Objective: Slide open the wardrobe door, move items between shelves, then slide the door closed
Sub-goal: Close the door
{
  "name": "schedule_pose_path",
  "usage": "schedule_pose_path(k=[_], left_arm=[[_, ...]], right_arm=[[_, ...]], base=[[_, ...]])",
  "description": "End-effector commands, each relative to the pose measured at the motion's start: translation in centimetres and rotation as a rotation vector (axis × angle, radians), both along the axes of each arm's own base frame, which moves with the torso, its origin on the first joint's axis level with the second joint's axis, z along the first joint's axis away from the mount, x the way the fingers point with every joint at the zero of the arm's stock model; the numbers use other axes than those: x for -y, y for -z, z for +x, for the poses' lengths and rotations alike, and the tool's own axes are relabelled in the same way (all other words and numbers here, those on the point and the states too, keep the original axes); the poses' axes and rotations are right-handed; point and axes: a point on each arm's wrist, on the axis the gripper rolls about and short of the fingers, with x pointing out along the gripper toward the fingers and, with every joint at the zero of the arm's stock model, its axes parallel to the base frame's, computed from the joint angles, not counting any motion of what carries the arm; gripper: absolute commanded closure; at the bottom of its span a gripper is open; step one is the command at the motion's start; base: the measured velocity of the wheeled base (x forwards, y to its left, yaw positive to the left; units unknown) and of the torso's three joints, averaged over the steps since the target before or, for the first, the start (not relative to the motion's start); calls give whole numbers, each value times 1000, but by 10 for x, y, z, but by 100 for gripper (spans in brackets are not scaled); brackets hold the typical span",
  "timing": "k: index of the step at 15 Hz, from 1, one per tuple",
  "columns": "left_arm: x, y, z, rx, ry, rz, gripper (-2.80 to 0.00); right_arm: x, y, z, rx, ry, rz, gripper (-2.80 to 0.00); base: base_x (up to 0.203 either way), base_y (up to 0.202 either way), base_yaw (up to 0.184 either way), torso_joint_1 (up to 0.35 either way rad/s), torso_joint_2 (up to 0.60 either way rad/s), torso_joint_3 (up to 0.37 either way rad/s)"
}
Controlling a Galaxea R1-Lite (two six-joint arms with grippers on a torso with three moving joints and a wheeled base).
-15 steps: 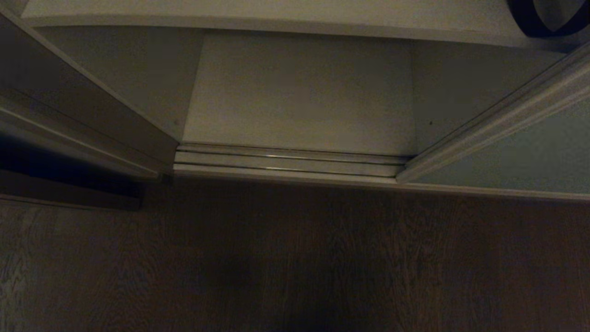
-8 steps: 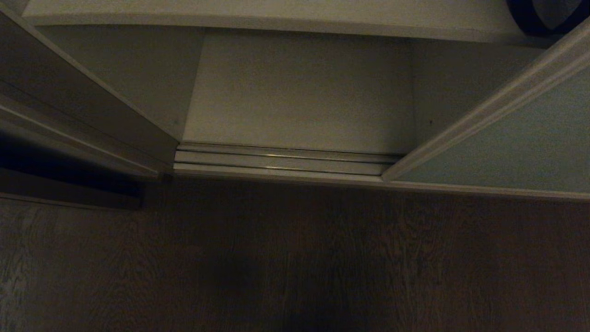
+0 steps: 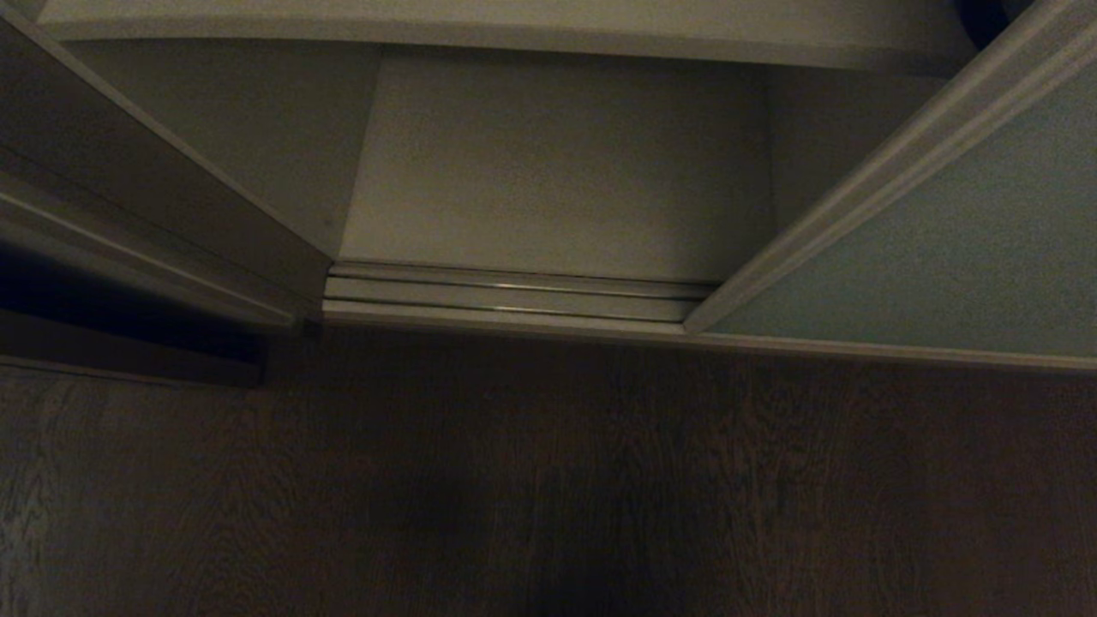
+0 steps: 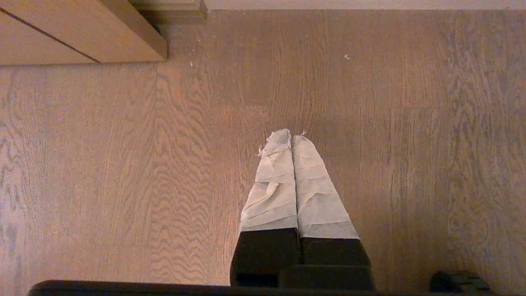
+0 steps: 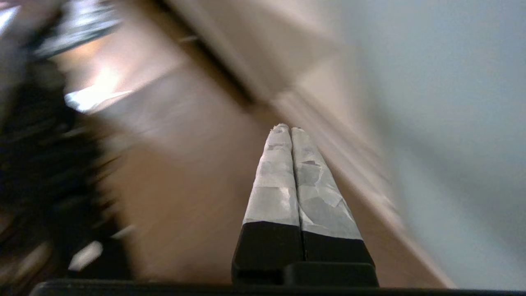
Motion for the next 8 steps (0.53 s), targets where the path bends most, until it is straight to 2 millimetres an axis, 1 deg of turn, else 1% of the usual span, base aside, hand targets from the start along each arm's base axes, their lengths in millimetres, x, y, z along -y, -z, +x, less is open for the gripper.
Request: schedule_pose_path(k=[1,2,3,6,7,8], left_arm=[[0,0,0,-2,0,0,0],[0,0,0,-2,0,0,0],[0,0,0,-2,0,0,0],[0,0,0,-2,1,0,0],[0,0,0,-2,0,0,0],[0,0,0,-2,0,0,0]], right_arm=[[-2,9,-58,88,-71,-28,0],[-2,15,-79,113,-85,-36,0],[-3,21,-94,121,-91,-40,0],[-8,43,-133,104,-63,-41,0],[-11,50,-144,105,-40,-39,0],[-15,52,-146,108,16,-33,0]], base=[[0,0,0,0,0,0],[0,0,0,0,0,0],[0,0,0,0,0,0],[0,0,0,0,0,0],[0,0,0,0,0,0],[0,0,0,0,0,0]])
